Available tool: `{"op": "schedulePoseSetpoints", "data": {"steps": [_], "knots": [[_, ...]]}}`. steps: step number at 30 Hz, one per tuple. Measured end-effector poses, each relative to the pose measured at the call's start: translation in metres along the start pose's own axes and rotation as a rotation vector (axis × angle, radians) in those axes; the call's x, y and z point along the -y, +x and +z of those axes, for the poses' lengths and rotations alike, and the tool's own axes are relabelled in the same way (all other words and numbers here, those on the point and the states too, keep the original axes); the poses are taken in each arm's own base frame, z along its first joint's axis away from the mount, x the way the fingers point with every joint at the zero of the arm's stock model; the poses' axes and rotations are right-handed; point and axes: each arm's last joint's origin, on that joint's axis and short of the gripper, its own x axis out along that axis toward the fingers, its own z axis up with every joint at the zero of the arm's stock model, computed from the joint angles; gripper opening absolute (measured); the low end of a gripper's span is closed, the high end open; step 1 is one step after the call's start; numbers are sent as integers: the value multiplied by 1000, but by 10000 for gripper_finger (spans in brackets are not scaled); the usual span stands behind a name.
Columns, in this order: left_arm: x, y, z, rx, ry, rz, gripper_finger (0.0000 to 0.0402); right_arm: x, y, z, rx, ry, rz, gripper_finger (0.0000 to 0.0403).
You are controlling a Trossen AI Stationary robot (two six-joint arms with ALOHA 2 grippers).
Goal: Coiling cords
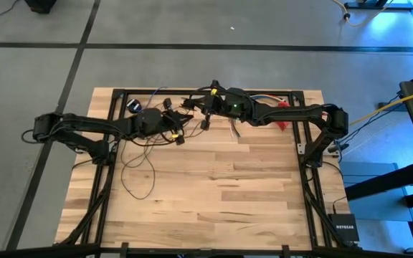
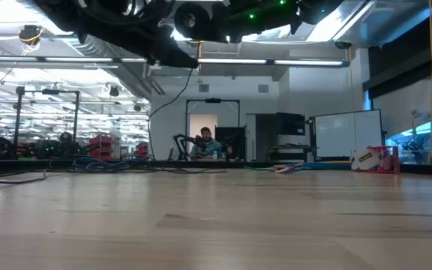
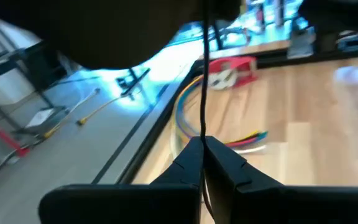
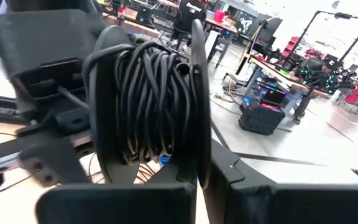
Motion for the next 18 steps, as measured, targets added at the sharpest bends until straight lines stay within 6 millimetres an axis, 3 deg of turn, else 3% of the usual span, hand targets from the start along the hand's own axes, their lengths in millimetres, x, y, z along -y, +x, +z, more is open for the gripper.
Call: {"op": "schedulePoseSetpoints", "data": {"steps": [6, 12, 18], "knots": [[-7, 1, -4, -46, -4, 81, 3, -1, 0, -1, 4, -1, 33, 9], [7, -2, 8, 91, -28, -100, 3, -1, 0, 2, 29, 1, 35, 9], [12, -3, 19, 212, -41, -134, 2, -1, 0, 4, 63, 10, 76, 9]]}}
